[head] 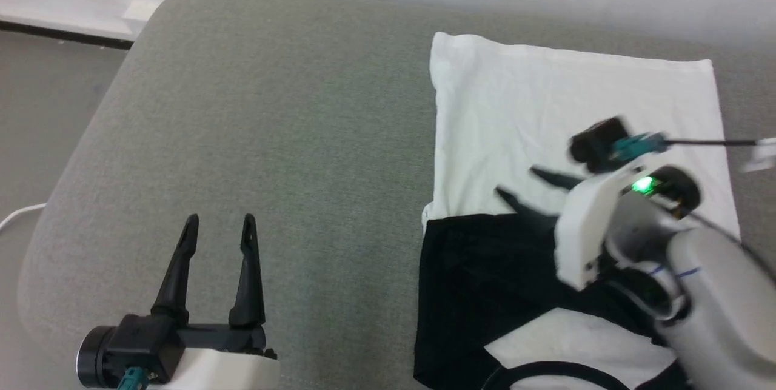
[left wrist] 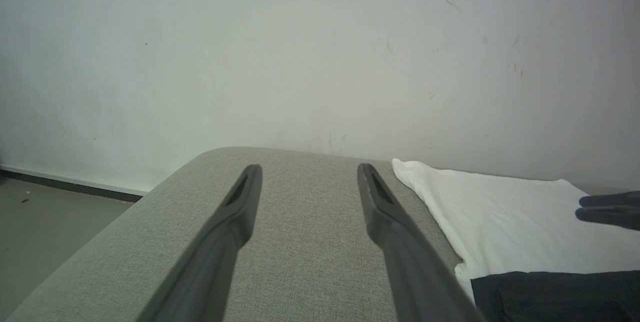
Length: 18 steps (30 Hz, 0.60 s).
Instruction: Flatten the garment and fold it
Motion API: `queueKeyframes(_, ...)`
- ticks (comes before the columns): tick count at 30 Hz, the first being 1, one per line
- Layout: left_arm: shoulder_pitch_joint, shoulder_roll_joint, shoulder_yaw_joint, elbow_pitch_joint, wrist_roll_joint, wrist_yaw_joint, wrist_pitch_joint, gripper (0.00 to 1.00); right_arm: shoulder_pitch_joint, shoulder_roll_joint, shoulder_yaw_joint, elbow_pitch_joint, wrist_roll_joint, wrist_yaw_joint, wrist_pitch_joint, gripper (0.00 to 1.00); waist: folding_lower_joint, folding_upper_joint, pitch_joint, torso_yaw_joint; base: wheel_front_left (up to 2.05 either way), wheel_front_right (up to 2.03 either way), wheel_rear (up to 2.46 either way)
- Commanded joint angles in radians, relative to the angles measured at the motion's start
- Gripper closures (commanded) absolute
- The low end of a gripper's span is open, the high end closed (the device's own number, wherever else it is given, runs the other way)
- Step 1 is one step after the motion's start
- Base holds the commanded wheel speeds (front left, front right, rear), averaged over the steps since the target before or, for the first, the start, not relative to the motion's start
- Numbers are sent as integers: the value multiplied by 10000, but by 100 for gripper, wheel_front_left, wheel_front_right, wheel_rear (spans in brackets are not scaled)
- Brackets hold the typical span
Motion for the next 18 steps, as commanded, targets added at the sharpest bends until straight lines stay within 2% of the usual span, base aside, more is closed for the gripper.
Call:
queueKeyframes(1, -17, 93, 30, -64, -11, 62, 40, 0, 47, -179, -608, -411, -33, -9, -172, 0, -1, -1, -164, -426, 0, 0, 0)
queueKeyframes(4, -1, 159, 29, -139, 0, 73, 121, 0, 373, -328, -1773, -1105, -253, -9, -290, 0, -1, -1, -232, -709, 0, 0, 0)
queueKeyframes(5, -1, 159, 29, -139, 0, 73, 121, 0, 373, -328, -1773, -1105, -253, -9, -290, 0, -1, -1, -232, -709, 0, 0, 0)
queueKeyframes(8, 5, 218, 12, -205, 17, 76, 192, 0, 792, -290, -3047, -1799, -668, -9, -467, 0, -1, -1, -282, -947, 0, 0, 0)
queueKeyframes(12, 16, 263, -25, -267, 28, 79, 255, 0, 1447, 169, -4692, -2799, -1376, -9, -911, 0, -1, -1, -341, -1212, 0, 0, 0)
queueKeyframes(18, 29, 267, -111, -274, 15, 57, 252, 0, 2746, 1123, -6885, -3962, -2798, -9, -2257, 0, -1, -1, -392, -1445, 0, 0, 0)
